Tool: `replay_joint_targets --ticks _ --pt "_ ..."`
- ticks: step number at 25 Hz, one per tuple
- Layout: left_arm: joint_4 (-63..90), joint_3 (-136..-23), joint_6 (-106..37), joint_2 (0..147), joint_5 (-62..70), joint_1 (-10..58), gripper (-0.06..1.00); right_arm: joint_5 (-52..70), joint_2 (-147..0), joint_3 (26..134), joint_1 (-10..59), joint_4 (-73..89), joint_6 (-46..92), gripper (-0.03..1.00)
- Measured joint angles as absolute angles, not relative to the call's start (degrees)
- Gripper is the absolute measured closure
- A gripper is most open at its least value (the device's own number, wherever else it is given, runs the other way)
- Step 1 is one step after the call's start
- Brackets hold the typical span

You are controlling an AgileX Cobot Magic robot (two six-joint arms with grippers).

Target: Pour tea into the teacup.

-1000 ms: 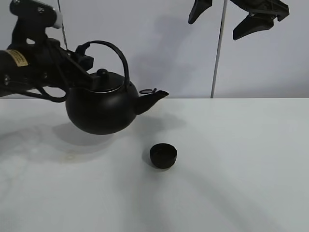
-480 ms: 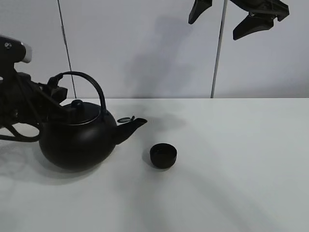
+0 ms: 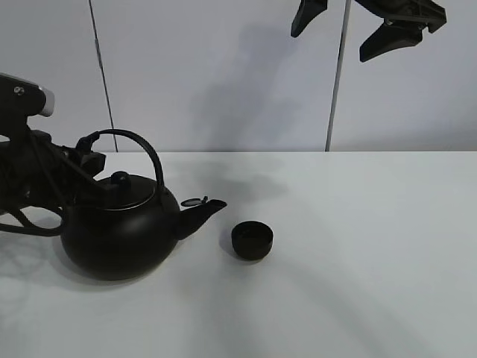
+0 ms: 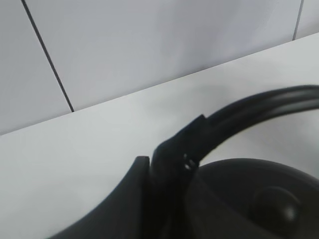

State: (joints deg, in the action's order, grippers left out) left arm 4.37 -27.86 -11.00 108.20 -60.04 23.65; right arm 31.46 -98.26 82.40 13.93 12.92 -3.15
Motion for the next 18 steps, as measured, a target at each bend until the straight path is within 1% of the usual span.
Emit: replay_joint_targets --ticks 4,6,7,10,13,18 --pt "4.0 -27.9 -11.0 108.2 -60.1 23.6 0.85 31.5 -98.3 82.4 13.9 12.9 -3.2 0.3" --pt "3.8 -27.9 -10.3 108.2 -60.3 23.6 0.83 31.5 -98.3 82.4 13.9 12.9 -3.2 0.3" --pt "3.3 -27.9 -9.7 108.2 -60.7 23.6 0.81 31.5 -98.3 82.4 13.9 12.9 -3.2 0.3" --pt "1.9 -28.1 -8.5 108.0 -63.6 23.6 0.7 31.5 -98.3 82.4 13.9 12.9 -3.2 0.3" --pt "0.3 -27.8 -8.1 107.9 -64.8 23.6 0.61 31.5 -98.3 82.4 13.9 12.9 -3.2 0.3" --pt "0.0 -24.0 -8.1 106.3 -65.1 23.6 0.55 31.5 -98.3 82.4 13.9 12.9 -3.2 0.3"
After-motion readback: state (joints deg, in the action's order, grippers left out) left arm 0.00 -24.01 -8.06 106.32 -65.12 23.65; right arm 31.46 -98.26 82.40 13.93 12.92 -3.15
